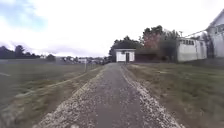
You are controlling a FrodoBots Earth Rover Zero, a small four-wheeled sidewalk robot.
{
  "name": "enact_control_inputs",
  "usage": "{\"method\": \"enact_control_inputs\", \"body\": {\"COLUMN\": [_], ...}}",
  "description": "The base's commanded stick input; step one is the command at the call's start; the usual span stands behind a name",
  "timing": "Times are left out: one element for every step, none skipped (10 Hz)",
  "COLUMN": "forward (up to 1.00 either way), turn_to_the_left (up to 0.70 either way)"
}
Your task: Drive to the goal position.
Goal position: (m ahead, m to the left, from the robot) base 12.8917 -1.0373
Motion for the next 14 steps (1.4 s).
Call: {"method": "enact_control_inputs", "body": {"forward": [0.6,0.6,0.6,0.6,0.6,0.6,0.6,0.6,0.6,0.6,0.6,0.6,0.6,0.6], "turn_to_the_left": [-0.09,-0.09,0.0,0.01,0.01,0.01,-0.06,-0.05,-0.01,-0.04,-0.14,-0.14,-0.09,0.0]}}
